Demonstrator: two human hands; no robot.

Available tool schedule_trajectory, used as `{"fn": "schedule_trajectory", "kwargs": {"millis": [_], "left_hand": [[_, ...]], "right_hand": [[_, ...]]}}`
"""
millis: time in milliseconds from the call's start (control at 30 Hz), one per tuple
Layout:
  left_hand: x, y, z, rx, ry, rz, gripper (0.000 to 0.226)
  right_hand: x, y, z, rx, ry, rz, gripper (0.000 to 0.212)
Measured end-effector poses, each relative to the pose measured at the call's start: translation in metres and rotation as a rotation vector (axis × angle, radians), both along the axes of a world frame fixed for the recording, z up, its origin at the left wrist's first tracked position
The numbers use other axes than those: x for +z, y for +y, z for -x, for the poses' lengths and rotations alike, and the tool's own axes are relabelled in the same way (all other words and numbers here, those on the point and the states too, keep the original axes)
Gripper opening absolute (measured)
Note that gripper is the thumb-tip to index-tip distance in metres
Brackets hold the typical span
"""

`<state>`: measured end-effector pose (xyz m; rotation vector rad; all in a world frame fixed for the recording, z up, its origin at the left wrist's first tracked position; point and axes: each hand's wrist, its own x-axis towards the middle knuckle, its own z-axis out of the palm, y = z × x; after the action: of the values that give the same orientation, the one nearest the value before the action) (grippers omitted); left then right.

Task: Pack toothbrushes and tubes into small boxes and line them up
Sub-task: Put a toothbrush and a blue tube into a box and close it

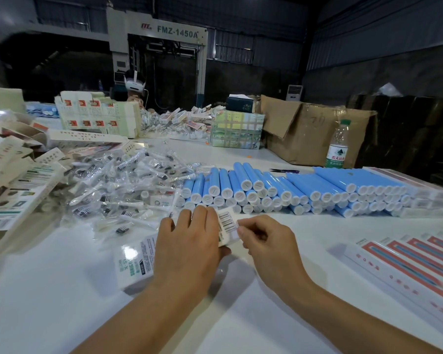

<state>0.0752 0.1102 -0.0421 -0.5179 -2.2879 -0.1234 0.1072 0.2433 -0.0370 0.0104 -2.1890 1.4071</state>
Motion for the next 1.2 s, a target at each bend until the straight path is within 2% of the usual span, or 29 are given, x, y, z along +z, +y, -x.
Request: {"fn": "schedule_trajectory", "kwargs": {"millis": [133, 333, 567, 633, 667, 733, 800, 867, 900, 967, 1033, 1100, 1200], "left_hand": [[-0.002, 0.002, -0.001, -0.030, 0.025, 0.014, 0.076], [-0.004, 0.008, -0.008, -0.047, 0.033, 0.038, 0.072], [-0.002, 0.006, -0.005, -0.104, 0.006, 0.084, 0.073], [0.008, 0.005, -0.007, -0.065, -0.083, 0.060, 0.075], [0.013, 0.003, -0.003, -0.044, -0.137, -0.005, 0.072], [0.027, -0.005, 0.005, -0.085, -0.185, -0.276, 0.060], [0.044, -0.011, 0.010, -0.290, -0.319, -0.786, 0.053], [0.056, -0.018, 0.016, -0.517, -0.585, -1.435, 0.048], [0.054, -0.020, 0.022, -0.541, -0.714, -1.685, 0.048], [0.043, -0.019, 0.028, -0.554, -0.925, -1.988, 0.044], [0.031, -0.013, 0.026, -0.523, -1.017, -2.046, 0.044], [0.020, -0.007, 0.025, -0.486, -1.028, -2.058, 0.048], [0.016, -0.006, 0.026, -0.469, -1.053, -2.011, 0.050]], "right_hand": [[0.003, 0.001, 0.005, 0.024, -0.053, 0.186, 0.013], [0.001, -0.001, 0.001, -0.042, 0.038, 0.048, 0.029], [-0.002, -0.004, 0.000, -0.023, 0.080, 0.039, 0.031], [0.001, -0.004, 0.000, 0.005, 0.125, 0.148, 0.026], [0.003, -0.004, -0.001, 0.042, 0.152, 0.249, 0.024], [0.007, -0.003, -0.002, 0.109, 0.233, 0.370, 0.027], [0.008, -0.001, 0.000, 0.113, 0.268, 0.330, 0.029], [0.006, -0.002, 0.001, 0.126, 0.174, 0.230, 0.022], [0.005, -0.004, 0.001, 0.152, 0.094, 0.168, 0.020], [0.001, -0.008, 0.000, 0.236, -0.056, 0.038, 0.034], [-0.002, -0.016, 0.001, 0.309, -0.151, -0.038, 0.050], [-0.006, -0.020, 0.002, 0.310, -0.174, -0.155, 0.061], [-0.007, -0.021, 0.008, 0.271, -0.149, -0.227, 0.056]]}}
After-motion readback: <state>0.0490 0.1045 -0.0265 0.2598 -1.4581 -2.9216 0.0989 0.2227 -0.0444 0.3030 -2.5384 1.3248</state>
